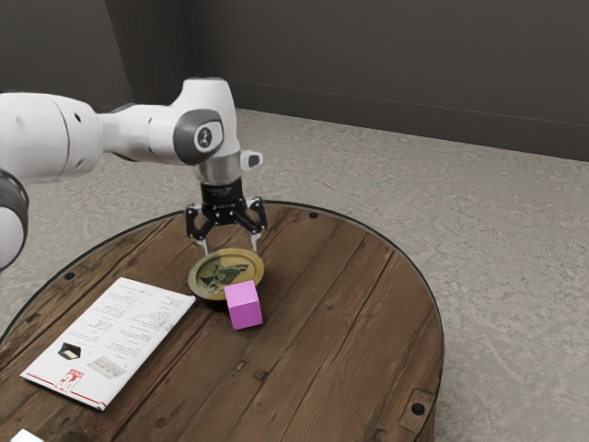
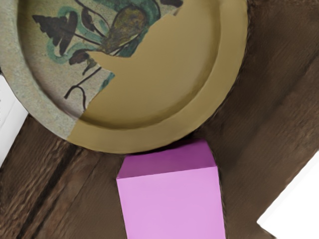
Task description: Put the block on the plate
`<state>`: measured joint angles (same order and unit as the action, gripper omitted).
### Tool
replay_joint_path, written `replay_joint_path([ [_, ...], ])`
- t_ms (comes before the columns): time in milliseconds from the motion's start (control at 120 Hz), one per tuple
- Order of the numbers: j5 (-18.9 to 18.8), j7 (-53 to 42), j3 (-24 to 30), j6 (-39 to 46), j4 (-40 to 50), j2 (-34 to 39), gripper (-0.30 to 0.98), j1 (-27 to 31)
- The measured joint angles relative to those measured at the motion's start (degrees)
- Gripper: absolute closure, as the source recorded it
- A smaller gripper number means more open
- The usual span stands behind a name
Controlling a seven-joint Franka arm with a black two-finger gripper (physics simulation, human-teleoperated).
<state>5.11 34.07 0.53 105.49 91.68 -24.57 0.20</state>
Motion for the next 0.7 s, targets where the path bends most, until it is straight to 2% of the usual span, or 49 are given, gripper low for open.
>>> replay_joint_path([
  [125,-0.83,3.19,0.00,4.87,2.86,-0.21,0.00,-0.16],
  [300,0.02,6.61,0.07,8.94,6.01,-1.31,0.00,-0.73],
  [442,0.27,8.68,0.09,10.28,6.25,-1.07,0.00,-1.55],
  [700,0.25,11.35,0.17,10.90,12.21,3.28,0.00,-1.61],
])
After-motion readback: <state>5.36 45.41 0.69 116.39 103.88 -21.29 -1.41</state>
